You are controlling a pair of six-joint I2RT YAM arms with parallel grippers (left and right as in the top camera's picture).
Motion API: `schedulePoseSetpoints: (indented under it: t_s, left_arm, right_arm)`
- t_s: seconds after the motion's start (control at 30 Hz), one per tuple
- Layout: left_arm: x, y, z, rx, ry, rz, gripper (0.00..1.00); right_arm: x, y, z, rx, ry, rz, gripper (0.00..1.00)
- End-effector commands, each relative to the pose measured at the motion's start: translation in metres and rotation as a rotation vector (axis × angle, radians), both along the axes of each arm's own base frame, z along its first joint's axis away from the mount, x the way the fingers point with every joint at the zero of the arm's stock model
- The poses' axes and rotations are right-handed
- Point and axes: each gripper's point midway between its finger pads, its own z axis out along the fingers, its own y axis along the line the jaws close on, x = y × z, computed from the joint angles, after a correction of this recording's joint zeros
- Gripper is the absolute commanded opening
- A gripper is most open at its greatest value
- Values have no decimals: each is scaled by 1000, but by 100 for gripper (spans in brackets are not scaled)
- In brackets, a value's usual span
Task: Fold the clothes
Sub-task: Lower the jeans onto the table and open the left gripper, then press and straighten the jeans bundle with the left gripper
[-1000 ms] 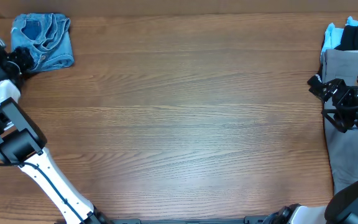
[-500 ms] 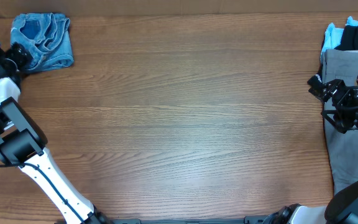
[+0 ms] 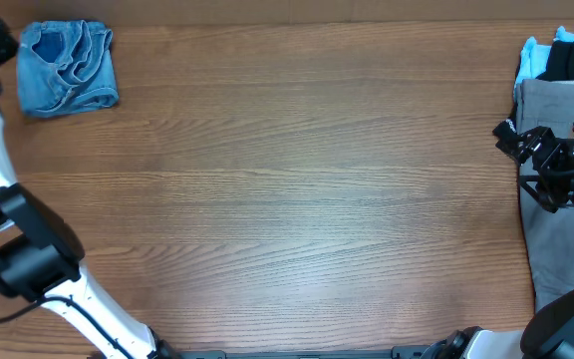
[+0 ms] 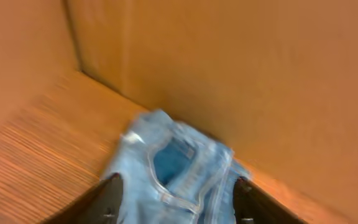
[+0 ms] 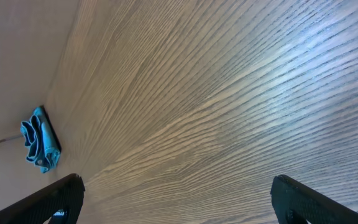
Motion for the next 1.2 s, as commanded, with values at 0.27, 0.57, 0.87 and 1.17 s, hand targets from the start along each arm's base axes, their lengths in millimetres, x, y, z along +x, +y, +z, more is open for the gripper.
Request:
schedulePoseSetpoints:
  t_s: [0.27, 0.57, 0.87, 1.17]
  left_arm:
    - [23, -26, -174, -102, 234, -88, 45]
    - [27, -84, -216, -177, 298, -294, 41]
    - [38, -83, -114, -92, 159, -300, 42]
    - [28, -107, -89, -100, 191, -323, 41]
  right_arm:
    - [-2, 1, 4, -13, -6, 16, 100]
    - [-1, 1, 4, -14, -8, 16, 100]
    - [0, 0, 4, -18, -13, 16, 100]
    - [2, -2, 5, -28, -26, 16, 100]
